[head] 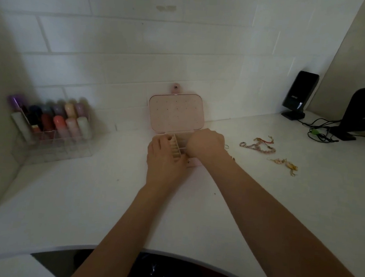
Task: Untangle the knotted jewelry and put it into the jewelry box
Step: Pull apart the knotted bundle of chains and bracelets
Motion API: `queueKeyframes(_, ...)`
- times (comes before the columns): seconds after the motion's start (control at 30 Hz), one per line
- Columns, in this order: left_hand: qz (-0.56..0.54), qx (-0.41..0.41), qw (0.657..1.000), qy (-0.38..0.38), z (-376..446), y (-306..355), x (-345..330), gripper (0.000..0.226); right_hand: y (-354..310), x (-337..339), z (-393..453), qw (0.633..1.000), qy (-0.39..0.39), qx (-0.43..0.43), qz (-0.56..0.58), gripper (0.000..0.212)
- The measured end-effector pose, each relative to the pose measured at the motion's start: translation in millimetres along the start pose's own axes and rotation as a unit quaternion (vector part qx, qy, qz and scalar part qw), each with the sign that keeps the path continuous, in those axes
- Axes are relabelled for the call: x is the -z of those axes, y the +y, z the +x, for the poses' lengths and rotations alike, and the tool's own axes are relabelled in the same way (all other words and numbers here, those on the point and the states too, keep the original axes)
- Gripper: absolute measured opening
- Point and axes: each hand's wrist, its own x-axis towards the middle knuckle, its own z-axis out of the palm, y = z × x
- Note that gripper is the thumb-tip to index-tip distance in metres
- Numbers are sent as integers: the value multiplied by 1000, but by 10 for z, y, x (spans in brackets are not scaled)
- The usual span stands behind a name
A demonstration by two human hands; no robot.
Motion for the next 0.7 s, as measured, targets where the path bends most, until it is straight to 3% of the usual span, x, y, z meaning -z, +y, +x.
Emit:
queueKeyframes(0.17,9,-12,1000,-14,-4,7,8,72,-45,-45,29,999,19,1,38,17)
queueKeyframes(0.27,27,-13,999,-15,1,-13,3,51,1,-106,50,995,37,5,91,23)
queueKeyframes(0.37,50,-16,999,-12,7,-12,-2,46,58,-155,105,991,37,1,126,27)
queueKeyframes(0.5,76,-4,997,-18,25,-20,-1,46,166,-143,242,978,-26,-10,208,18)
queueKeyframes(0.7,71,-16,997,-9,25,-39,-7,39,401,92,191,891,-184,-15,415,36)
